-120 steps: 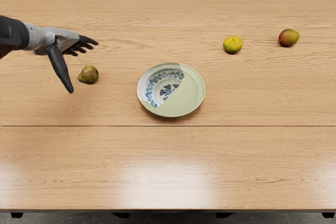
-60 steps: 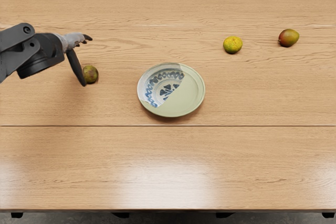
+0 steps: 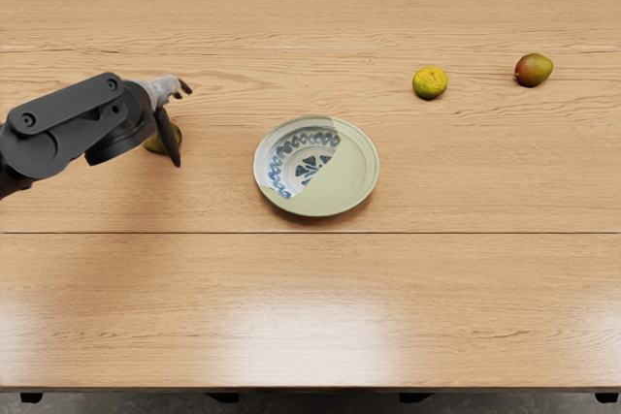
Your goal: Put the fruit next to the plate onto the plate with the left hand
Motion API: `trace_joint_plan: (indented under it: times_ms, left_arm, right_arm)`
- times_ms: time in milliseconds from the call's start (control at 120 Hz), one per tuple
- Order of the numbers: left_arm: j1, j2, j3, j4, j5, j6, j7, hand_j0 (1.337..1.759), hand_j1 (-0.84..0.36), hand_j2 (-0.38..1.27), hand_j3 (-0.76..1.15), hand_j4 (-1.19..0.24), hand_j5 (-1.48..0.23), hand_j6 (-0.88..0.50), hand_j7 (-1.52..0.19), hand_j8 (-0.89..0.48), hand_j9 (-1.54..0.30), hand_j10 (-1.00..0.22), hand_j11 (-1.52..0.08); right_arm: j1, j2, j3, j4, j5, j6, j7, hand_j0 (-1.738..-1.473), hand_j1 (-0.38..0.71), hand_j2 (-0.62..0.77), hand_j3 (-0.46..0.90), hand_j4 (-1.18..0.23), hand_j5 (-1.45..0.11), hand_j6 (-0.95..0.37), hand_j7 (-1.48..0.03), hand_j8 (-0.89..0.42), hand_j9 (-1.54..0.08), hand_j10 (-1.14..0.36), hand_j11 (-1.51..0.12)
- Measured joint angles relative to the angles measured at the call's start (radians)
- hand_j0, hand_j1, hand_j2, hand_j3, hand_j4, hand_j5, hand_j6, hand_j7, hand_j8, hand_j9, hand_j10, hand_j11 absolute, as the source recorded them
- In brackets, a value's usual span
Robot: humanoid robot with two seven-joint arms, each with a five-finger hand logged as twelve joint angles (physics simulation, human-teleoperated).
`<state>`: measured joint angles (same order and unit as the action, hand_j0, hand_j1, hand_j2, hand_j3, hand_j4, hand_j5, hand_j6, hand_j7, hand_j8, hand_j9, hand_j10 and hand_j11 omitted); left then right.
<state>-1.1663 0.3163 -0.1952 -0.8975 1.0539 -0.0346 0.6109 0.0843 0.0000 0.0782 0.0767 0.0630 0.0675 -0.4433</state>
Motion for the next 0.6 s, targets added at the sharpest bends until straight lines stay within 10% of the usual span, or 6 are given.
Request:
trace_joint_plan:
  times_ms: [600]
  left_arm:
    - [0.020, -0.035, 0.002, 0.129, 0.001, 0.049, 0.000, 1.658, -0.01, 0.06, 0.00, -0.30, -0.39, -0.31, -0.39, -0.31, -0.39, -0.30, -0.39]
  right_arm:
    - [0.002, 0.000, -0.001, 0.000, 0.000, 0.000, 0.000, -1.658, -0.35, 0.00, 0.00, 0.00, 0.00, 0.00, 0.00, 0.00, 0.00, 0.00, 0.00]
